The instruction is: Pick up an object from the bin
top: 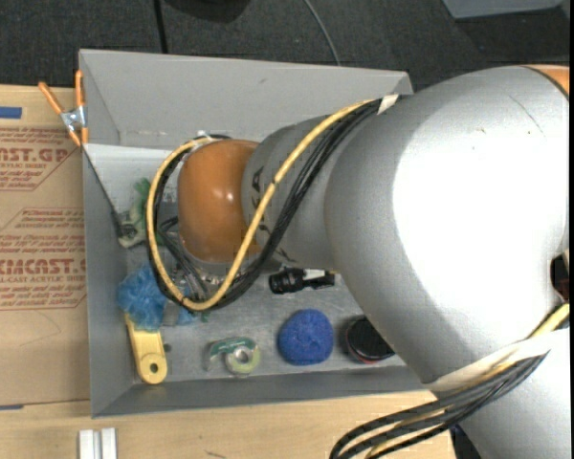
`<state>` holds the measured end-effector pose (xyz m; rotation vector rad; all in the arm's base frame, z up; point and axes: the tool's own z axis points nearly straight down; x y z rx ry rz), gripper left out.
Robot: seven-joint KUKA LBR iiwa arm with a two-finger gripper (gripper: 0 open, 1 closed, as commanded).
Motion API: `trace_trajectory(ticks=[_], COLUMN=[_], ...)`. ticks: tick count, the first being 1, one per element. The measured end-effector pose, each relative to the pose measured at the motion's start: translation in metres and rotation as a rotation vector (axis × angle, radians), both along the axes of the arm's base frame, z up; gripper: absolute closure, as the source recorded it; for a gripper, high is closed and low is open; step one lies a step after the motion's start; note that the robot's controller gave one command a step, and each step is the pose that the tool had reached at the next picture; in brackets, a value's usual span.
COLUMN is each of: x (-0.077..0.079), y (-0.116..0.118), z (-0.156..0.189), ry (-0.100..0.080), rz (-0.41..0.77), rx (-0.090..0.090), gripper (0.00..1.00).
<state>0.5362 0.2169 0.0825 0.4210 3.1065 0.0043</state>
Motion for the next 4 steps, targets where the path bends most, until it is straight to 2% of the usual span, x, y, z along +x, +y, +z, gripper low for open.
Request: trace_trajectory(ticks=[1,2,3,4], x=[0.0000,-0.0006,-0.0007,-0.0007], y=[0.0000,0.0007,0.0009,0.0009], z=[0.0000,-0.0004,-0.0007,-0.0007], ry=[0.000,0.002,0.002,0.002], rz=[0.000,0.000,0.000,0.000], rx=[0.001,0.002,0.002,0.002], gripper=[1.00,0.00,1.00,1.00])
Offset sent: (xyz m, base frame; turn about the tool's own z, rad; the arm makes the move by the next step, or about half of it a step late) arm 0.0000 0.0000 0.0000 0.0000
